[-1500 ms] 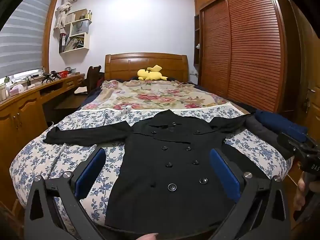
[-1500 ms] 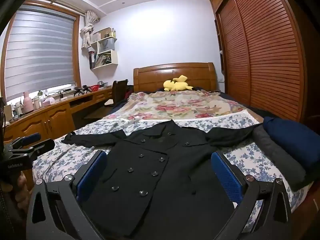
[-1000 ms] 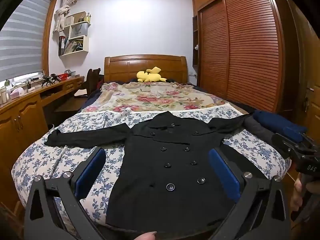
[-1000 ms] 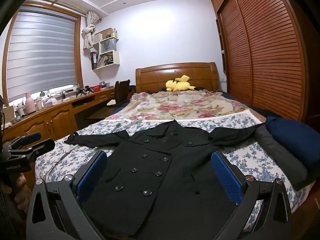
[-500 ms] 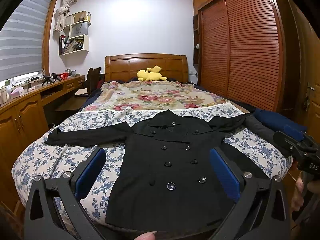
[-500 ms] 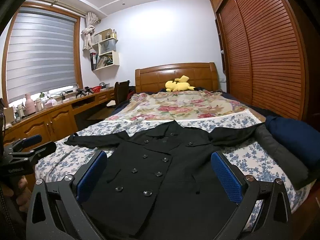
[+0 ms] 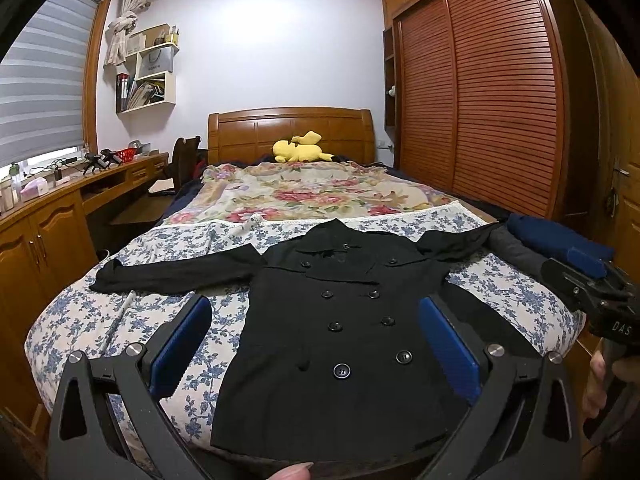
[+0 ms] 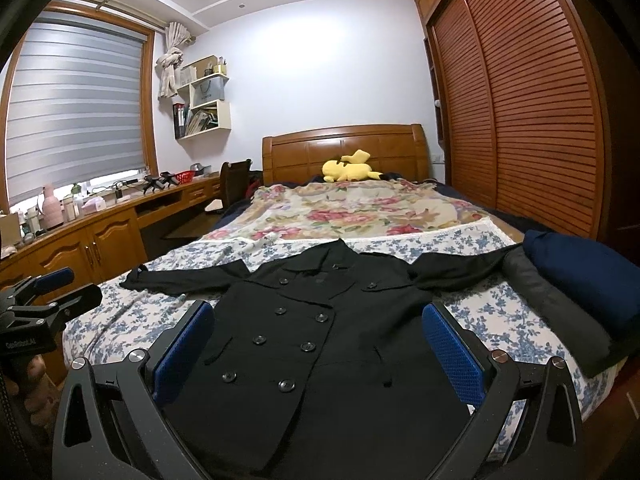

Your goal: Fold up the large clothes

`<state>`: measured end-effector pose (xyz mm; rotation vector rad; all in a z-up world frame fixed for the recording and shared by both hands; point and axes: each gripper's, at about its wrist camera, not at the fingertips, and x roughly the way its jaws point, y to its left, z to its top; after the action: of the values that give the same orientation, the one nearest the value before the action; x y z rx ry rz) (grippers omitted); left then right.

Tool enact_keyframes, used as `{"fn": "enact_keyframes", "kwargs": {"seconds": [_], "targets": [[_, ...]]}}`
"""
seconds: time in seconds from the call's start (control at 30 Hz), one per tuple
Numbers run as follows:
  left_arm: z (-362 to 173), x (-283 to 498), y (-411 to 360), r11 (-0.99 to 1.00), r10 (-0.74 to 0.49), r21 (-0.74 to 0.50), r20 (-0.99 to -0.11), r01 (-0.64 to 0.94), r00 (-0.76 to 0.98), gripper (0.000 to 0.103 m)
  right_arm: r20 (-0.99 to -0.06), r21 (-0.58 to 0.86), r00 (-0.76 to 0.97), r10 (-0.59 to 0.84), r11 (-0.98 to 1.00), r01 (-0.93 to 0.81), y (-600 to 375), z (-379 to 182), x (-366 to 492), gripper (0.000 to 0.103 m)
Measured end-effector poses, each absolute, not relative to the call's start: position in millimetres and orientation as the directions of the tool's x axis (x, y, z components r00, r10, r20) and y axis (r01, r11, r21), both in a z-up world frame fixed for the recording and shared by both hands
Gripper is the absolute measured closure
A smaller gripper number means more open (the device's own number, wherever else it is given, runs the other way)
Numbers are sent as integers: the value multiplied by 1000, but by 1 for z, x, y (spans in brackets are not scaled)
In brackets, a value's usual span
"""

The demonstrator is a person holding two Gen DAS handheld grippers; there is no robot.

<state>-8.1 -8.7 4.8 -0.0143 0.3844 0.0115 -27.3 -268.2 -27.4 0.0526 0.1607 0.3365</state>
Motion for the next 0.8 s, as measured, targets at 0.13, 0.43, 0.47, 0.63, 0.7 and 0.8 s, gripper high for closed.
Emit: {"fn": "enact_keyframes", "kwargs": {"seconds": [0.13, 0.43, 0.47, 0.63, 0.7, 0.8], "targets": [[5, -8, -9, 1000, 9, -10, -373, -14, 928, 0, -148, 78, 930, 336, 941, -328, -268, -28, -27, 0], [5, -11, -12, 1000, 16, 5, -367, -16, 930, 0, -143, 80, 928, 343, 939, -335, -271, -29, -25, 0], [5, -11, -12, 1000, 15, 4, -367, -14, 930, 0, -143, 80, 928, 343, 939, -335, -272, -29, -25, 0], [5, -10, -12, 1000, 16, 6, -367, -15, 930, 0, -143, 80, 927, 346, 938, -337, -272, -29, -24, 0], [5, -11, -12, 1000, 17, 8, -367, -15, 930, 0, -143, 79, 927, 346, 938, -337, -273, -29, -24, 0], [5, -11, -12, 1000, 17, 9, -368, -15, 930, 0, -142, 79, 927, 348, 937, -340, -274, -29, -24, 0]]}}
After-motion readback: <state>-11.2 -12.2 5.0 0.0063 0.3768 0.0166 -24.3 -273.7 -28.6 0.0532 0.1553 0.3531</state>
